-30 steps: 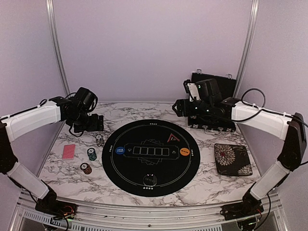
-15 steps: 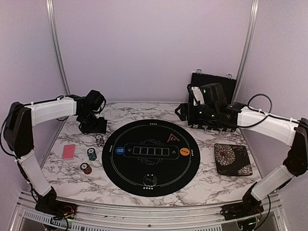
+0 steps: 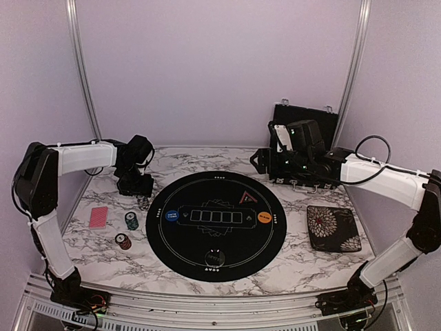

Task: Distribute texas hold em gaming equipment
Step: Pick up the pile of poker chips from the pile of poker chips.

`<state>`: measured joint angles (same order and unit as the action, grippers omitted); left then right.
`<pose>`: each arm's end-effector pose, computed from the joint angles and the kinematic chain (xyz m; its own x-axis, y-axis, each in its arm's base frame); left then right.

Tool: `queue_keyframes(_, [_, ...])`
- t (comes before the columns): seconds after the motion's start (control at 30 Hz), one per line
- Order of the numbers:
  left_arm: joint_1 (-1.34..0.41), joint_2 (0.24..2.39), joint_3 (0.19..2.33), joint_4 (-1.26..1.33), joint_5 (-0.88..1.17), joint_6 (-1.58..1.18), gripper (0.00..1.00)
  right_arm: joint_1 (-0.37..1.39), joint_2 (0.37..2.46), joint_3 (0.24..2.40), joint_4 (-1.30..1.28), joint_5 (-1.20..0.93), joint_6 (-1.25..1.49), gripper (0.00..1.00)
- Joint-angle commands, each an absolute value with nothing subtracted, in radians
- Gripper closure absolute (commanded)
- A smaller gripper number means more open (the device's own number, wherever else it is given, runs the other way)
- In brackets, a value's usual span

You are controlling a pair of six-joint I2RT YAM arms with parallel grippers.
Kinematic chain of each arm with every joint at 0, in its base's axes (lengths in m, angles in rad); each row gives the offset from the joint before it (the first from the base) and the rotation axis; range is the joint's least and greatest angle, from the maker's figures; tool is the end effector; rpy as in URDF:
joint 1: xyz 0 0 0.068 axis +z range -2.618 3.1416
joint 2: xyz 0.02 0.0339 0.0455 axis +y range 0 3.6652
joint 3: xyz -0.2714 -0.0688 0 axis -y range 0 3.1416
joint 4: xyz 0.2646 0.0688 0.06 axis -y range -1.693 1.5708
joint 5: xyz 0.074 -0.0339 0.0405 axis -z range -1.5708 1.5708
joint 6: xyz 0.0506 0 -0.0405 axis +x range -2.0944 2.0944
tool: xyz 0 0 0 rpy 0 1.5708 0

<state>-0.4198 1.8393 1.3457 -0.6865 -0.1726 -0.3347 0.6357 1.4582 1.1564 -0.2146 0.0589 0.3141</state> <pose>0.3694 -0.1553 0.1881 -0.9098 0.0517 -0.4119 0.0455 0.9987 0.0249 0.2981 0.2163 0.3003 -0.5483 -0.0213 -0.8360 -0.4018 0.8834 0.2410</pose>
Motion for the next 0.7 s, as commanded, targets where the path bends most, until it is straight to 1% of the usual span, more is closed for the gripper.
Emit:
queue_keyframes(0.0, [-0.406, 1.872, 1.371, -0.722, -0.160, -0.308, 0.33, 0.650, 1.436, 1.166, -0.202, 0.081, 0.328, 0.19])
queue_keyframes(0.33, [-0.399, 1.890, 1.376, -0.721, -0.153, -0.290, 0.41, 0.657, 1.441, 1.177, -0.208, 0.096, 0.334, 0.19])
queue_keyframes(0.67, [-0.396, 1.896, 1.375, -0.718, -0.147, -0.287, 0.52, 0.659, 1.436, 1.177, -0.214, 0.111, 0.335, 0.19])
